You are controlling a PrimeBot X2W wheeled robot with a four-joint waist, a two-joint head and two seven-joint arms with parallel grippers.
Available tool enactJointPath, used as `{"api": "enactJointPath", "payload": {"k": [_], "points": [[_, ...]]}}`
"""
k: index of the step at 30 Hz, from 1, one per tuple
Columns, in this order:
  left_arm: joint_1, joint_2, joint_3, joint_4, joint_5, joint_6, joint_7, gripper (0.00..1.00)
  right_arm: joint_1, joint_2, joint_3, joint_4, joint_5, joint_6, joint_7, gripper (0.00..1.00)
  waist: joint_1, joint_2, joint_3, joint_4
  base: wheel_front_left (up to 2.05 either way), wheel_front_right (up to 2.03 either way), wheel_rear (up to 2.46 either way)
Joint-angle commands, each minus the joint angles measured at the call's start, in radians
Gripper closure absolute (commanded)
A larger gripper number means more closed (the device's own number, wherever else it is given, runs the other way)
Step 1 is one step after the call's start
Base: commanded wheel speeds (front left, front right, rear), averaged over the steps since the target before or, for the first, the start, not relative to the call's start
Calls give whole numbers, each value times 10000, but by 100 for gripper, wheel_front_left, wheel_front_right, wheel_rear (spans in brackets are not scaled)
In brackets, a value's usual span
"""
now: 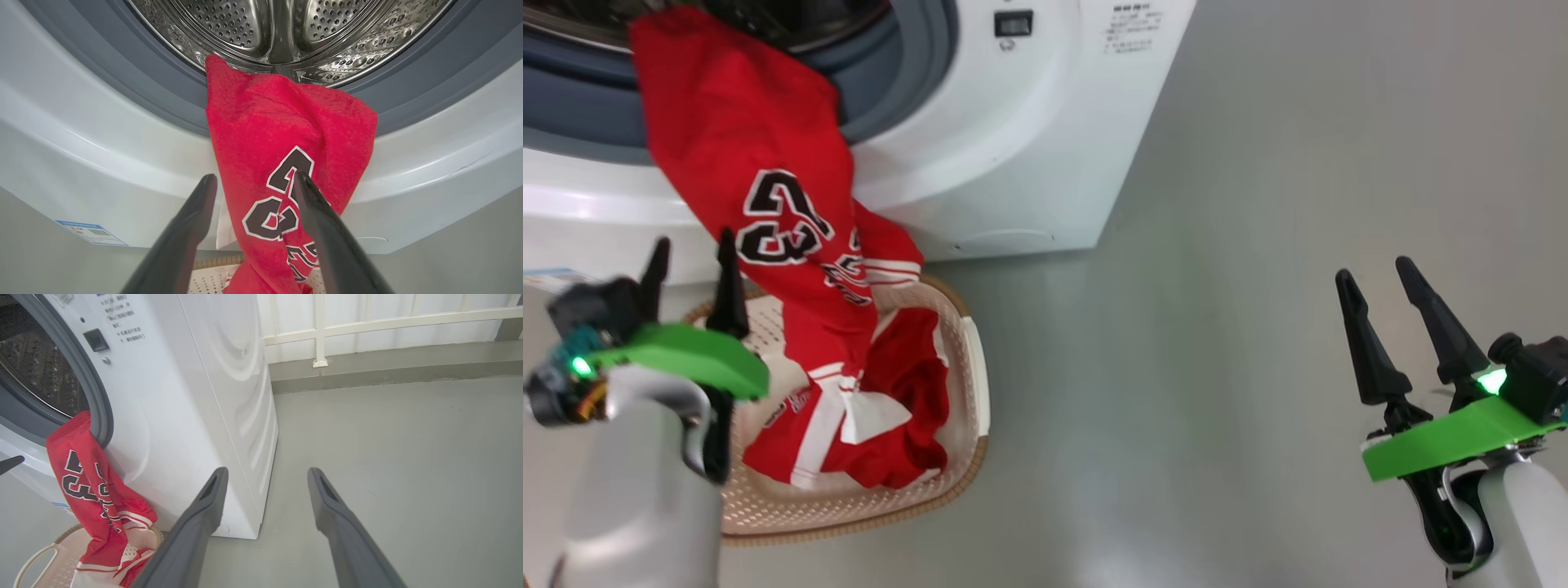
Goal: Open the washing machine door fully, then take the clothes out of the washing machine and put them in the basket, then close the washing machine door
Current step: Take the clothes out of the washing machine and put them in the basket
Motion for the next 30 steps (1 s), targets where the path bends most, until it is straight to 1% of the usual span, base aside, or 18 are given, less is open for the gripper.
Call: {"api": "enactJointPath", "payload": {"k": [1, 7, 12, 16, 20, 23, 24, 26, 27, 28, 29, 30], "points": [[-382, 490, 267, 128, -67, -18, -91, 0, -54, -59, 192, -247, -70, 16, -118, 0, 0, 0, 451, -254, 0, 0, 0], [-1581, 884, 66, 1584, -778, -27, -91, 0, -257, -1, 196, -258, -81, 16, -118, 0, 0, 0, 756, -411, 0, 0, 0], [-2268, 1298, -397, 2312, -1267, -29, -91, 0, -373, 15, 209, -284, -71, 16, -118, 0, 0, 0, 936, -484, 0, 0, 0], [-2664, 1514, -653, 2835, -1786, -29, -91, 0, -469, 35, 262, -282, -84, 16, -118, 0, 0, 0, 1025, -544, 0, 0, 0], [-2834, 1632, -1251, 3085, -2392, -29, -90, 0, -525, 48, 333, -259, -92, 16, -118, 0, 0, 0, 1034, -626, 0, 0, 0], [-2849, 1778, -1826, 2954, -2955, -30, -89, 0, -534, 37, 335, -256, -89, 16, -118, 0, 0, 0, 1045, -661, 0, 0, 0], [-2839, 1838, -2044, 2854, -3123, -30, -90, 3, -533, 35, 324, -253, -90, 16, -118, 0, 0, 0, 1041, -662, 0, 0, 0], [-2778, 1946, -2440, 2586, -3484, -30, -90, 57, -519, 34, 301, -243, -93, 16, -118, 0, 0, 0, 1021, -654, 0, 0, 0], [-2734, 2005, -2625, 2443, -3653, -30, -90, 74, -507, 33, 292, -237, -94, 16, -118, 0, 0, 0, 1006, -642, 0, 0, 0], [-2685, 2049, -2800, 2292, -3812, -30, -90, 97, -495, 32, 284, -231, -93, 16, -118, 0, 0, 0, 988, -627, 0, 0, 0], [-2624, 2093, -2960, 2159, -3960, -30, -90, 100, -479, 32, 274, -222, -93, 16, -118, 0, 0, 0, 956, -607, 0, 0, 0], [-2570, 2151, -3076, 2045, -4075, -30, -90, 100, -463, 35, 266, -212, -95, 16, -118, 0, 0, 0, 922, -585, 0, 0, 0]]}}
